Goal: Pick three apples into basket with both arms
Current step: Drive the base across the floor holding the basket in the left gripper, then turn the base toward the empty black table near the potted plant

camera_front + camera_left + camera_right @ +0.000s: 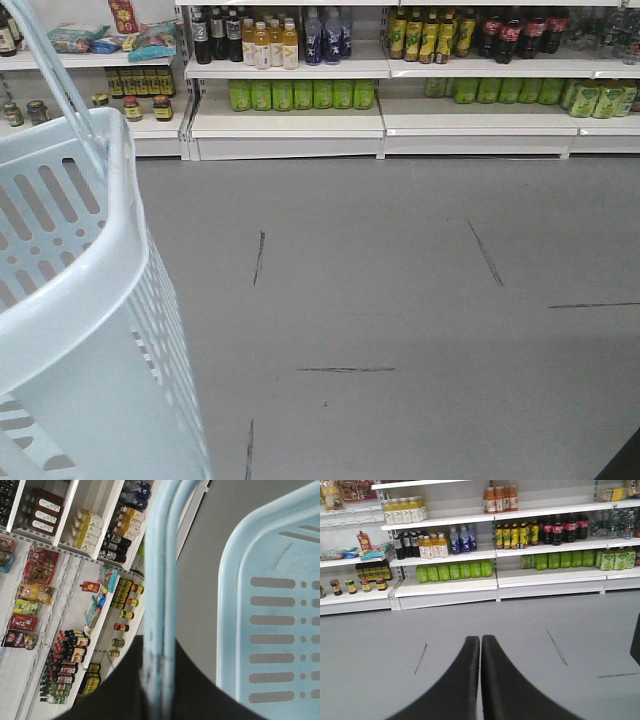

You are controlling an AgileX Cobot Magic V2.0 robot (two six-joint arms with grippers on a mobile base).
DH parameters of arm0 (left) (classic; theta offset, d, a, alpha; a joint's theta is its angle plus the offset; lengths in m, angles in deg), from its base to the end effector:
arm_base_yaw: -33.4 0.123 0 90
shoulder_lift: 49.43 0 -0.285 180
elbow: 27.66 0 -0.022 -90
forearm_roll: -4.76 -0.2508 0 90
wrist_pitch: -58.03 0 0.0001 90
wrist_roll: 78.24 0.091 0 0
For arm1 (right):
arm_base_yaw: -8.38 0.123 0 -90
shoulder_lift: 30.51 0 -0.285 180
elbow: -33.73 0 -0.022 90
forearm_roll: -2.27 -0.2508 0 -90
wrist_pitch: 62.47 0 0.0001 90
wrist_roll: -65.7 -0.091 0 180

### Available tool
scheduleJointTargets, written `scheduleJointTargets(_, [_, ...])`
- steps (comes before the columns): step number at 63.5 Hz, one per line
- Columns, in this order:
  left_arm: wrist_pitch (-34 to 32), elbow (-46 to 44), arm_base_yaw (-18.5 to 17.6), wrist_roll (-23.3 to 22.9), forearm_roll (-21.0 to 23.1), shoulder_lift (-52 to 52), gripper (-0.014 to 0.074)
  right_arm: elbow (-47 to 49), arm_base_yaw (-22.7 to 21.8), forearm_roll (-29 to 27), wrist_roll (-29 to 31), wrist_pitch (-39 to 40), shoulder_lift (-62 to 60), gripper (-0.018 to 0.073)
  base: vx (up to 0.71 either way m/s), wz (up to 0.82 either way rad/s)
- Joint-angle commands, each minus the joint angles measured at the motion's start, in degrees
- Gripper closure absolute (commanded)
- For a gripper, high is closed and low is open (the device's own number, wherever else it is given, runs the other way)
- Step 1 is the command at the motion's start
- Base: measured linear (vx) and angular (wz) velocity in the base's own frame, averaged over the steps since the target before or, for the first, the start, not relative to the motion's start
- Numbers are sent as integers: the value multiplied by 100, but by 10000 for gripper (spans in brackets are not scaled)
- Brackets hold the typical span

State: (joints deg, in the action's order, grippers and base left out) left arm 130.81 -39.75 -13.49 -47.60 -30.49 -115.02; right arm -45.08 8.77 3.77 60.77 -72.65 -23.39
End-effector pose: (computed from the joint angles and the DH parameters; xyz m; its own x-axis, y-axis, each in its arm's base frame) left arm 0.1286 -0.0639 0.5083 -0.0753 0.9046 -0.4196 0.4649 0.4041 0.7878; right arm 0.0563 0.0000 0.1883 -0.1063 0.0595 -0.9925 0.0042 0.9982 0.0594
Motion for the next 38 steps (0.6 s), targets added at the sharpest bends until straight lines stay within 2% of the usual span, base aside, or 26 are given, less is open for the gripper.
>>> scheduleJointTargets(1, [-447, -147, -32, -92, -189, 36, 603, -80, -28, 17, 50, 428, -75, 568, 5, -14])
scheduleJointTargets(38, [-447, -147, -32, -92, -189, 36, 603, -80, -28, 17, 50, 428, -75, 568, 7, -25])
